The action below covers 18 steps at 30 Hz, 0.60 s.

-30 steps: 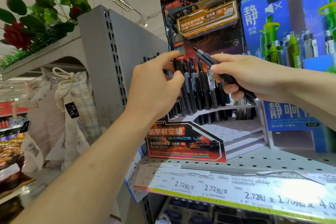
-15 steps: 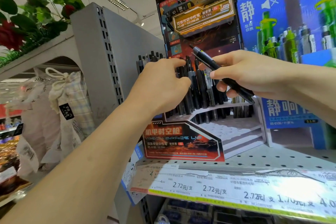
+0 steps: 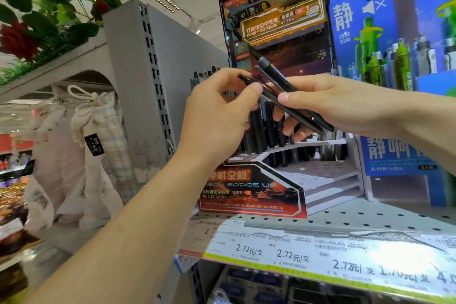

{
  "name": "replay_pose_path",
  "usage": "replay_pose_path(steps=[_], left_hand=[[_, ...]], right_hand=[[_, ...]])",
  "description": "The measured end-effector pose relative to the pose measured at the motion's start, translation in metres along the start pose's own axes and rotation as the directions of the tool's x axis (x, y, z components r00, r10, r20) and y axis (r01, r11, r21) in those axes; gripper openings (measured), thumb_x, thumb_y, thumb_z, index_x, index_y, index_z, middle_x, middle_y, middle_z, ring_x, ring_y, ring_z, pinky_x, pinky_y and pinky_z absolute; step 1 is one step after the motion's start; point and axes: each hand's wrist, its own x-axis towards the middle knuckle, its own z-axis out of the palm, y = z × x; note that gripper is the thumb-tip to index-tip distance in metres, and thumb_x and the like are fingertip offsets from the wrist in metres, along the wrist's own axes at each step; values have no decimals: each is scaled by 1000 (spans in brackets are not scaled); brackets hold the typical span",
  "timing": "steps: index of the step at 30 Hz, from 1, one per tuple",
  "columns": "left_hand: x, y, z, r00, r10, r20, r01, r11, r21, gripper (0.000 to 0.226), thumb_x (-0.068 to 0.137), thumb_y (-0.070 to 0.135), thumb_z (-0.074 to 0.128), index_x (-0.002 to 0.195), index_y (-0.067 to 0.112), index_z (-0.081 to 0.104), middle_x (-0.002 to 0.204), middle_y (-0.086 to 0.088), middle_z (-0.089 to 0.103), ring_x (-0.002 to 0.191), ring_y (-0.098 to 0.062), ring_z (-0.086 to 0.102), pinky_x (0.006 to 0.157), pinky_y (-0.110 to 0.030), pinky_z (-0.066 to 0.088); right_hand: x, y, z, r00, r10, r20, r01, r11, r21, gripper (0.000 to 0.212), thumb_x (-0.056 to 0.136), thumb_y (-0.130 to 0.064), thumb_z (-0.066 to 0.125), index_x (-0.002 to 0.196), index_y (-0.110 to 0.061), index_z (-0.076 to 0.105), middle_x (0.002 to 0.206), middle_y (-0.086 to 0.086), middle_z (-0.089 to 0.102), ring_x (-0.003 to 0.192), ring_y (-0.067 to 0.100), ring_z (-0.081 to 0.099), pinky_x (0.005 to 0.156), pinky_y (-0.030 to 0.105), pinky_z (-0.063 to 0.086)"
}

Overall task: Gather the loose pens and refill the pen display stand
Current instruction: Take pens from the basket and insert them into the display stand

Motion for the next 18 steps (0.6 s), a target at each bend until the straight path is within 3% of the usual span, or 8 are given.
replay_pose_path(steps=[3,5,7,9,12,14,16,18], left_hand=[[2,3,-17,983,-53,-175,12,974,-227,15,97,11,61,95,25,67,89,7,76,86,-12,74,64,-23,58],[4,3,-27,962,-45,-269,-29,965,-262,17,98,9,58,99,24,67,92,5,75,88,-14,75,66,-26,59],[3,2,-33,951,-23,-310,-57,967,-247,20,98,10,56,106,26,66,102,-3,72,89,-17,75,67,-29,60],[1,-2,-36,953,36,-301,-80,988,-135,26,98,13,57,118,29,63,106,-3,69,85,-17,75,67,-30,62],[-3,-9,-34,961,164,-223,-128,977,170,42,96,18,63,136,32,57,95,14,68,73,-12,72,64,-32,63],[-5,-9,-32,958,230,-172,-173,940,295,39,95,21,65,130,34,57,90,18,67,69,-8,70,64,-36,63],[-4,-8,-31,958,249,-142,-189,921,339,31,95,24,66,121,37,57,87,18,67,67,-7,69,64,-38,62],[0,-5,-30,965,234,-123,-179,920,348,25,95,26,66,115,40,58,88,19,67,65,-8,69,63,-38,62]], right_hand=[[2,3,-4,992,17,-126,-13,999,33,26,107,-25,48,119,-36,68,93,-5,72,86,16,74,78,33,63],[2,3,-4,982,11,-191,-6,1000,26,25,107,-23,47,119,-32,67,86,-6,68,71,12,68,66,28,61],[3,4,-4,973,17,-229,-15,1000,11,25,107,-23,47,121,-30,66,78,-5,59,54,10,50,49,23,47],[4,3,-3,975,33,-221,-22,999,50,25,108,-29,45,122,-30,65,71,-4,51,49,9,34,44,22,31],[3,-3,0,979,33,-201,-1,988,156,31,108,-34,39,114,-36,69,67,-3,48,51,11,29,45,24,25],[1,-5,2,975,-17,-223,52,988,148,36,109,-24,38,99,-32,72,69,0,47,54,13,33,45,23,28],[-1,-6,4,962,-56,-266,85,991,99,27,108,-15,42,107,-20,69,71,0,48,54,11,42,47,22,36],[-2,-6,5,945,-84,-317,93,996,13,23,106,-12,48,111,-19,69,64,-4,51,51,7,48,48,16,41]])
